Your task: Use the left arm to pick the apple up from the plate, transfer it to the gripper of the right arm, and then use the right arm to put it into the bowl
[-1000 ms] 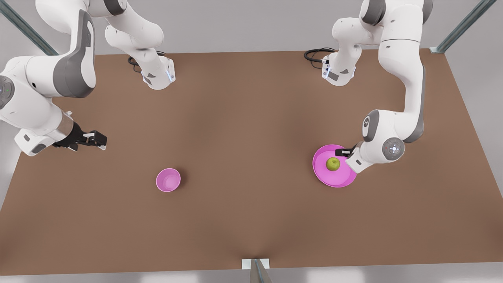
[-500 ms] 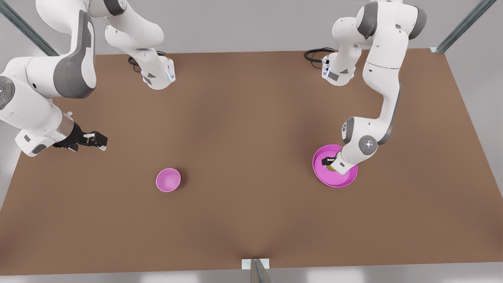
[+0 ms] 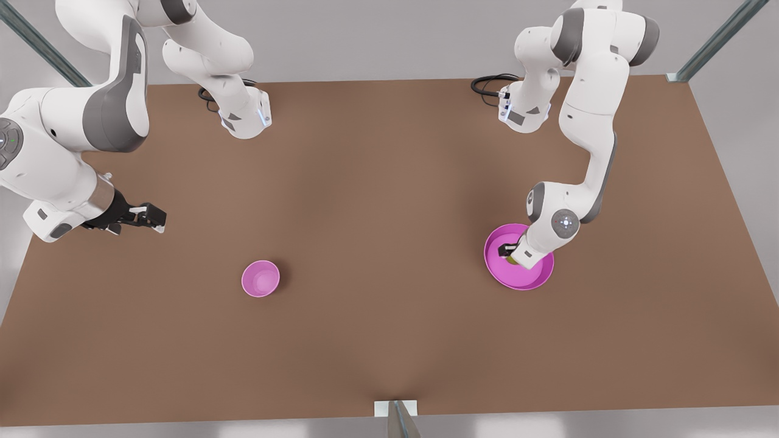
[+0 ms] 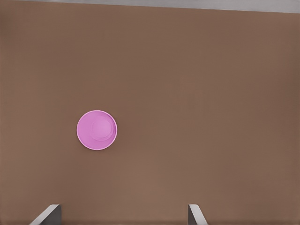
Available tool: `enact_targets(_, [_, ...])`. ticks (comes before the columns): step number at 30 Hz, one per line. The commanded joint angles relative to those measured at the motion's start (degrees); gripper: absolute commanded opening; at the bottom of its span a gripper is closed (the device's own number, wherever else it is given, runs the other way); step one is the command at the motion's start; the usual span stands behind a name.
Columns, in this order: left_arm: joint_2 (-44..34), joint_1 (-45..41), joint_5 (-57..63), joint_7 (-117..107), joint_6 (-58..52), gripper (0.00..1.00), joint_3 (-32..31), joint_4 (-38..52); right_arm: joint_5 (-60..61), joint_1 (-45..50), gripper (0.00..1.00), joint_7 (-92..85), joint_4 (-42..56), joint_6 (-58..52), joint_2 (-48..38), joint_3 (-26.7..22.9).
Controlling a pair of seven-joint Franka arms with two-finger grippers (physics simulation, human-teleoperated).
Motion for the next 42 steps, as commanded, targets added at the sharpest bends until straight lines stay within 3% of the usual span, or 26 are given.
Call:
enact_targets(1, [0.02, 0.08, 0.17, -1.24, 0.41, 0.90, 0.00, 0.00, 0.03, -0.09, 1.00, -0.18, 0.03, -0.03, -0.06, 0.00])
enact_targets(7, [0.19, 0.08, 0.17, -1.24, 0.76, 0.73, 0.00, 0.00, 0.03, -1.40, 1.00, -2.29, 0.12, 0.06, 0.46, -0.35])
enact_targets(16, [1.07, 0.08, 0.17, -1.24, 2.08, 0.67, 0.00, 0.53, 0.03, -1.49, 1.00, -2.29, 0.12, 0.06, 0.46, -0.26])
enact_targets(22, [-9.56, -0.28, -0.18, -0.10, -11.80, 0.67, -0.44, 5.27, 0.03, -1.41, 1.00, -2.20, 0.12, 0.06, 0.46, -0.17])
enact_targets(24, [-10.09, -0.28, -7.37, -0.10, -14.09, 0.67, -4.56, 10.80, 0.03, -1.41, 1.00, -2.11, 0.12, 0.06, 0.46, -0.08])
enact_targets(28, [-2.27, -1.77, -15.73, -0.36, -13.92, 0.67, -12.21, 23.90, 2.92, -0.88, 1.00, -1.32, 0.12, 0.06, 0.46, 0.53])
enact_targets(32, [11.00, -6.78, -21.27, 2.70, -6.80, 0.67, -19.77, 41.75, 23.76, -1.41, 1.00, 7.38, 0.55, 0.59, 2.57, 0.53])
enact_targets(34, [15.66, -7.22, -21.27, 11.14, 2.08, 0.67, -26.89, 43.86, 29.56, -1.49, 1.00, 6.32, 2.05, 5.77, 7.14, 0.44])
enact_targets(36, [18.47, -9.77, -21.27, 22.03, 8.40, 0.67, -29.88, 46.58, 39.14, -1.67, 1.00, 5.10, 1.87, 8.93, 9.69, 0.44])
enact_targets(39, [25.24, -8.80, -21.36, 49.72, 19.31, 0.67, -39.20, 50.80, 55.40, -2.28, 1.00, -2.82, 0.56, 13.59, 14.97, 0.44])
enact_targets(42, [33.24, -2.74, -21.36, 71.69, 19.22, 0.67, -50.89, 53.88, 71.30, -5.01, 1.00, -14.15, -16.05, 13.07, 9.17, 0.62])
